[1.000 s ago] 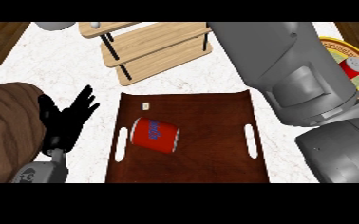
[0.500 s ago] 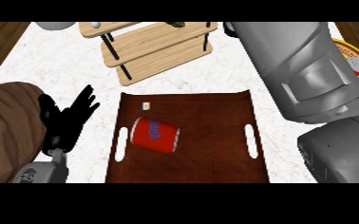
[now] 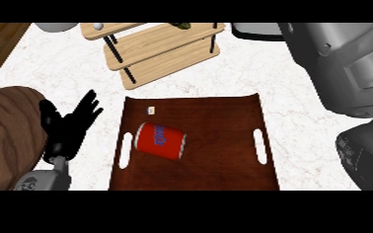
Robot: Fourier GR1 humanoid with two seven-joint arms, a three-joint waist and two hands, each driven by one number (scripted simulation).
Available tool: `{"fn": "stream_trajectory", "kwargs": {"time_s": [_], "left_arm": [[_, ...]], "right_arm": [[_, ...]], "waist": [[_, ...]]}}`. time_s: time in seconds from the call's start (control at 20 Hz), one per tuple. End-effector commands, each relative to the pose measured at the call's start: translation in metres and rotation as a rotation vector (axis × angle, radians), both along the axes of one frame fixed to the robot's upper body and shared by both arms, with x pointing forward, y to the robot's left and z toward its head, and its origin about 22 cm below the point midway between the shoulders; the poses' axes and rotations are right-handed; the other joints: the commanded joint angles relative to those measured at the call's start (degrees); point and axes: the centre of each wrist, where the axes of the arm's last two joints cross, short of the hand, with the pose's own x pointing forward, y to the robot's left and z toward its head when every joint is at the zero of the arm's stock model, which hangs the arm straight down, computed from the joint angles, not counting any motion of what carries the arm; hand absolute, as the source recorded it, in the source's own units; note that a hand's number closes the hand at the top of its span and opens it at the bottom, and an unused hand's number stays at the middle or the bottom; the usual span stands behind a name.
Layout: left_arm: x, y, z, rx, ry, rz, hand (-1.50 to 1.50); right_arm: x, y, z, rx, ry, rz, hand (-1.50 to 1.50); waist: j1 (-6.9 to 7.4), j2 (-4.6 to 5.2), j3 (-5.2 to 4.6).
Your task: Pick the squash from the tray and place it in the tiered shelf
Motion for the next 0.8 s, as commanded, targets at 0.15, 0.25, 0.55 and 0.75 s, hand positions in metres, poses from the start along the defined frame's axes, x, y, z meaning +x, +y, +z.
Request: {"fn": "stream_trajectory", "kwargs": {"time_s": [0.15, 0.25, 0.55, 0.75], "left_arm": [[-0.004, 0.005, -0.002, 0.001, 0.065, 0.001, 0.0], [-0.022, 0.013, -0.018, -0.002, 0.055, -0.017, 0.0], [-0.009, 0.004, -0.016, 0.0, 0.06, -0.001, 0.0], [-0.016, 0.007, -0.017, 0.003, 0.059, 0.01, 0.0]], "right_arm": [[0.006, -0.086, 0.031, 0.146, -0.013, -0.222, -1.5], [0.014, -0.095, 0.007, 0.172, 0.004, -0.255, -1.5], [0.017, -0.169, -0.008, 0.204, 0.032, -0.218, -1.5], [0.005, -0.217, 0.01, 0.203, 0.039, -0.169, -1.5]], "waist": [[-0.11, 0.18, -0.19], [0.25, 0.24, -0.22], [-0.33, 0.38, -0.17], [-0.1, 0.28, -0.15]]}}
